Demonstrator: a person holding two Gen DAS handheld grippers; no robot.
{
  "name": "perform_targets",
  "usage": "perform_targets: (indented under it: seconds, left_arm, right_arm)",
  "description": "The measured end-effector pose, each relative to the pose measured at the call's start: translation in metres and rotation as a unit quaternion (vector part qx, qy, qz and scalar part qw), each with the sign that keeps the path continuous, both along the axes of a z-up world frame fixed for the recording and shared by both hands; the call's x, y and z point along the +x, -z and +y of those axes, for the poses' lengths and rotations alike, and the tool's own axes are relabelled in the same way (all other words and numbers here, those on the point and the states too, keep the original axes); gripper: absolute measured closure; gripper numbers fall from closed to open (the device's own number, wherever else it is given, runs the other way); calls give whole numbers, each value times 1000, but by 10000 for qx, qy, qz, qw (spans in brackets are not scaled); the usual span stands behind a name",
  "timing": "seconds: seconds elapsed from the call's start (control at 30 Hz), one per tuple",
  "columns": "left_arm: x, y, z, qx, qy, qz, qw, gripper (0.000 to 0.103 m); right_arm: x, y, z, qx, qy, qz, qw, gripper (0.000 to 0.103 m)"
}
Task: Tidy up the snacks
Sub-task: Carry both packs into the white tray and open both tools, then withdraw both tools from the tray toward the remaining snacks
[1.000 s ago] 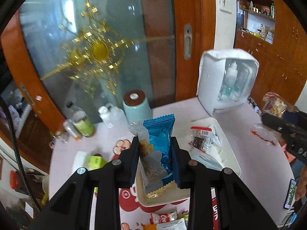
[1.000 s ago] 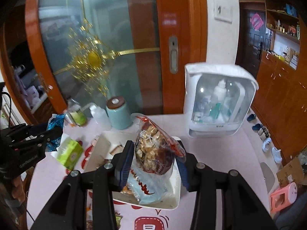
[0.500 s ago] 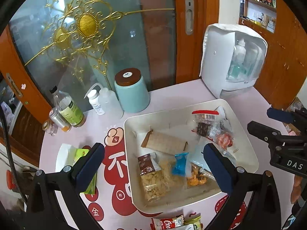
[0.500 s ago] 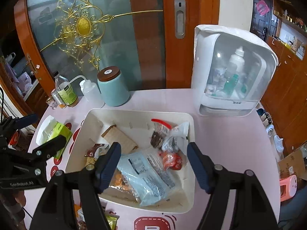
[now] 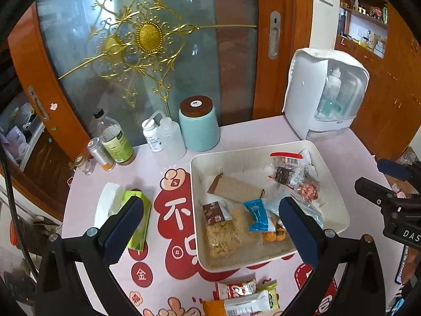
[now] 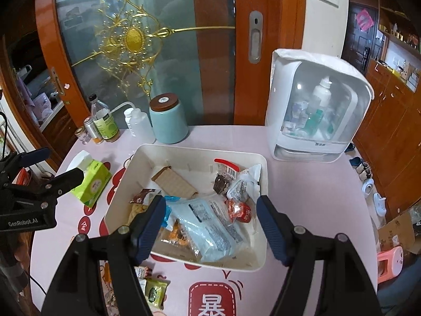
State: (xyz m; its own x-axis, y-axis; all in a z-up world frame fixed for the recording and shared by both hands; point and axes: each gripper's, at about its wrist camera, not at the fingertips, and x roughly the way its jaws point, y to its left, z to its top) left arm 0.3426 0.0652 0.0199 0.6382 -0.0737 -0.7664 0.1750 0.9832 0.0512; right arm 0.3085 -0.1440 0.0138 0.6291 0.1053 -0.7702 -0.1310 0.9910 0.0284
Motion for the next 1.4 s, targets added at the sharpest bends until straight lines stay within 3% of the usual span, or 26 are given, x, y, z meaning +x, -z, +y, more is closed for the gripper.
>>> perform_targets:
  seconds: [0.33, 0.6, 0.77, 0.97, 1.2, 1.4]
  left_arm:
    - [-53, -22, 11, 46, -38, -168, 9998, 1]
    - [-90, -14, 20, 4, -27, -119, 9999, 1]
    - [-112, 26, 24, 33, -42, 214, 9998, 1]
    - [-135, 104, 30, -35, -200, 951, 9953, 1]
    - [-162, 187, 36, -406, -519, 1913, 9793, 1]
    - [-169, 218, 30, -393, -489, 2119, 9753, 2]
  right_arm:
    - [-51, -15, 12, -96, -301, -188, 9993, 31]
    - [-78, 12, 23, -46, -505, 74, 9987, 31]
    - [-93, 52, 28, 107, -577, 453, 9972, 31]
    - [-112, 113, 35, 388, -615, 1130, 9909, 31]
    - [-135, 165, 51, 446, -703, 1687, 9821, 31]
    - [-141, 190, 57, 467, -683, 1925, 9778, 31]
